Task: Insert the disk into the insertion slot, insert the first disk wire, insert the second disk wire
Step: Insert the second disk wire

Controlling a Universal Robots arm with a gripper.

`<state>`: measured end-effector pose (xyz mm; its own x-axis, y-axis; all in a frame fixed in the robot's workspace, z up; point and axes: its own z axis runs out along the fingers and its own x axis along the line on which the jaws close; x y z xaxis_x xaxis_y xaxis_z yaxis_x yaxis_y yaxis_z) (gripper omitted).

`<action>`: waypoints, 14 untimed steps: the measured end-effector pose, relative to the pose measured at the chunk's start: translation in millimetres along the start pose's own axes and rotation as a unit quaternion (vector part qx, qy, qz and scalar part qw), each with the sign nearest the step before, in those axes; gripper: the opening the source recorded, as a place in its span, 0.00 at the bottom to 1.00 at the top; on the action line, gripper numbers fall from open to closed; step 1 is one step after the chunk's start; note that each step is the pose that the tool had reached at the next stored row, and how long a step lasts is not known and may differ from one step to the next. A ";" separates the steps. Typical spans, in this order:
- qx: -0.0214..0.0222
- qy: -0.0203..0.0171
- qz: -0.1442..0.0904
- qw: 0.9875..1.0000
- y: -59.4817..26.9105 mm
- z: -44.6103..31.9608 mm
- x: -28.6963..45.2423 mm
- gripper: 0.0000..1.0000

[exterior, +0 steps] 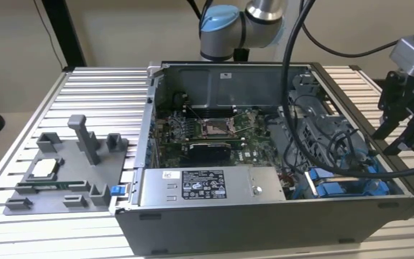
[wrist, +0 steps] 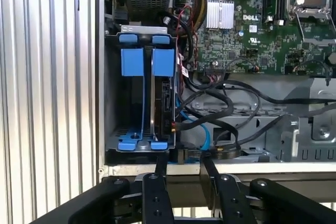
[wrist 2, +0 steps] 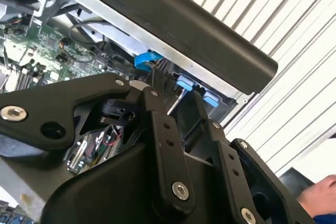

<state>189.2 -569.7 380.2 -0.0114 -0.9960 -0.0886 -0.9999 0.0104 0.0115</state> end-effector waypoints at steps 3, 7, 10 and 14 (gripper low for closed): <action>-0.017 0.000 0.001 1.000 -0.7 -0.1 3.2 1.00; -0.030 -0.001 0.003 1.000 -1.9 0.4 4.3 1.00; -0.030 -0.007 0.002 1.000 -3.8 1.1 5.2 1.00; -0.030 -0.013 0.002 0.999 -7.7 2.8 8.3 1.00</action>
<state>196.8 -577.8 376.6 -0.0170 -0.9933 -0.1144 -0.9974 0.0087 0.0719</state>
